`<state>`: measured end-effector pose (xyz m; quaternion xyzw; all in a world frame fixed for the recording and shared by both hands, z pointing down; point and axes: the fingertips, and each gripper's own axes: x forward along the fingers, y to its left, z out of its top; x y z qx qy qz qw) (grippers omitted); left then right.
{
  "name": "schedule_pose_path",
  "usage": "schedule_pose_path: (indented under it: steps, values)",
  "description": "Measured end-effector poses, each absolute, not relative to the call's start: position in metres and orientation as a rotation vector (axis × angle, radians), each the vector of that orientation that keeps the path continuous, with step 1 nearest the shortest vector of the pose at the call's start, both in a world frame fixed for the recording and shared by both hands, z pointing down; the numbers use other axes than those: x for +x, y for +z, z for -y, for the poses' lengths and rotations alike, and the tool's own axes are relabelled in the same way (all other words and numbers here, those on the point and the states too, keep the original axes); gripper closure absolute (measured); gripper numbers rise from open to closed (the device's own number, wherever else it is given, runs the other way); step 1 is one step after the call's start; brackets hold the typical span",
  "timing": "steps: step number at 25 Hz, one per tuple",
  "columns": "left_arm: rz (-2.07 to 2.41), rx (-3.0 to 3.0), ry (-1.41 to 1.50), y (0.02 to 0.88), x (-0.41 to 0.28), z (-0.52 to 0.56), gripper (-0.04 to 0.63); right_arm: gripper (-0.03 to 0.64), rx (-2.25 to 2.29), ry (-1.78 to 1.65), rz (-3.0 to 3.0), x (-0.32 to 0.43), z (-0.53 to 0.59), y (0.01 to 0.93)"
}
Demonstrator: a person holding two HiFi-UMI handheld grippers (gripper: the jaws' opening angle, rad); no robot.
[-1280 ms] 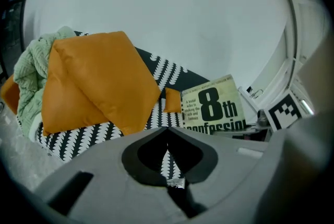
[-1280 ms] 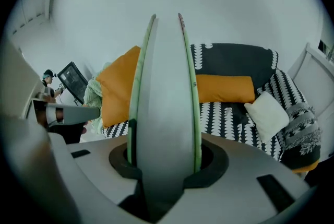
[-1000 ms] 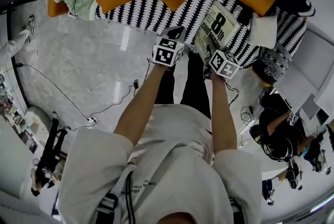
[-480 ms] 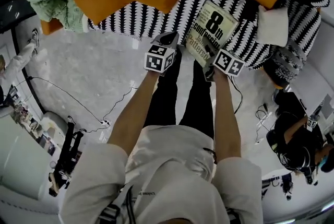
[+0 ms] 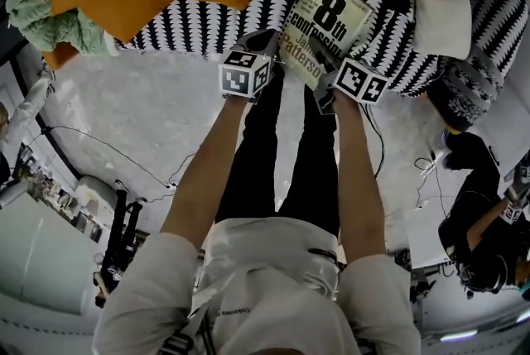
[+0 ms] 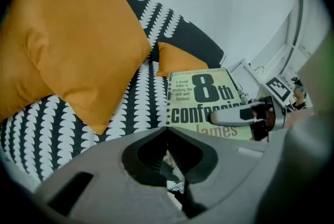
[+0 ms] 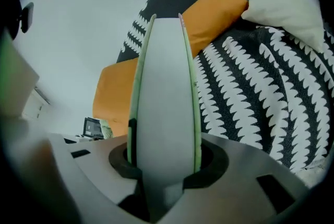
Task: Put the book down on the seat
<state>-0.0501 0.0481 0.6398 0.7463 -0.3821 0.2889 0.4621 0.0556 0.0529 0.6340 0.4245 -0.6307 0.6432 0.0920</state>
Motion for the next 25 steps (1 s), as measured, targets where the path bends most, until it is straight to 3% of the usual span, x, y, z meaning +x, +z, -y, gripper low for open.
schedule_pose_path:
  steps: [15,25]
  values:
    - [1.029,1.797,0.752,0.696,-0.077,-0.041,0.588,0.462,1.185,2.101,2.033,0.029,-0.029,0.684]
    - [1.031,1.744,0.767,0.714,-0.059,-0.039,0.588,0.460,1.161,2.158,2.038,0.030,-0.032,0.702]
